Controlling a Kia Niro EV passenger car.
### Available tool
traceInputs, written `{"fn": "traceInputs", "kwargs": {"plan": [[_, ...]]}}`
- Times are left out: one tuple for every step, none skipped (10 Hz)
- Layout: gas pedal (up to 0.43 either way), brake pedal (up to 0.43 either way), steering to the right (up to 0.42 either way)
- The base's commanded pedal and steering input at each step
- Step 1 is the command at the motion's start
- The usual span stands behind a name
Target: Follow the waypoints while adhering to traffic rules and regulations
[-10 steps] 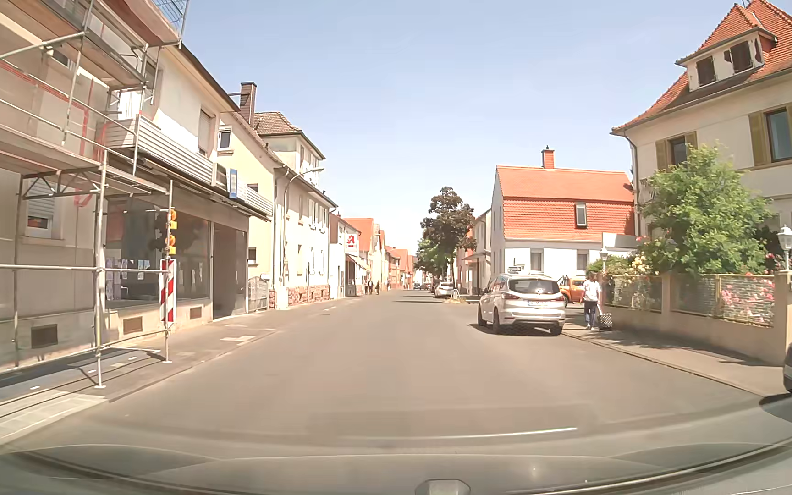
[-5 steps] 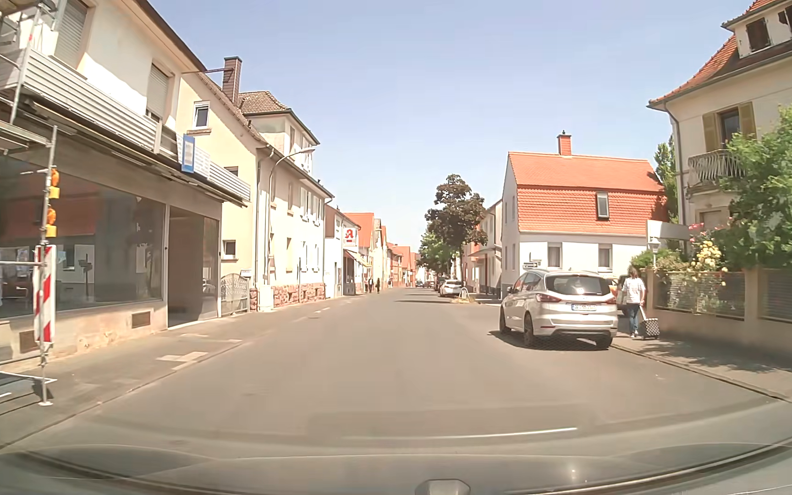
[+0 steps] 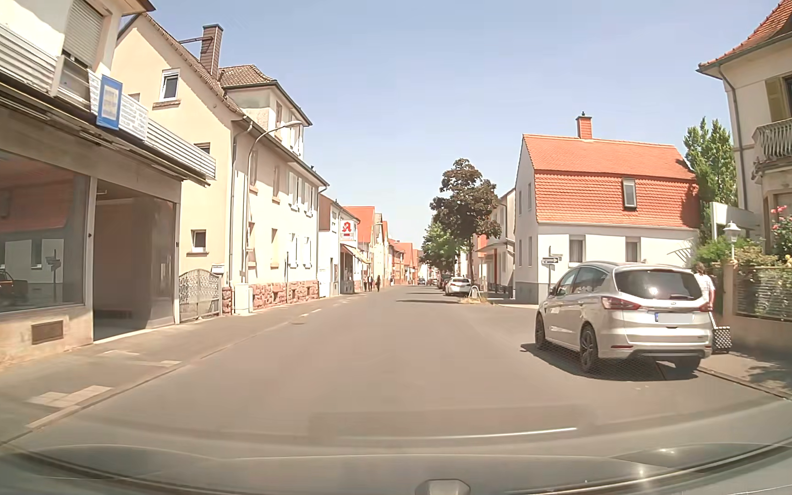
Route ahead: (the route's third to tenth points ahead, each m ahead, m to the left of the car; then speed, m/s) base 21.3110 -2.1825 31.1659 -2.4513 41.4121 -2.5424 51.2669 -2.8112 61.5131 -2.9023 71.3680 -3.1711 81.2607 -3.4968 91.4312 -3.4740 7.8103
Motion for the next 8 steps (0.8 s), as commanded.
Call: {"fn": "traceInputs", "kwargs": {"plan": [[0.0, 0.0, 0.002], [0.0, 0.0, 0.003], [0.0, 0.0, 0.003], [0.0, 0.0, 0.004], [0.0, 0.0, 0.004], [0.0, 0.0, 0.003], [0.0, 0.0, 0.004], [0.0, 0.0, 0.005]]}}
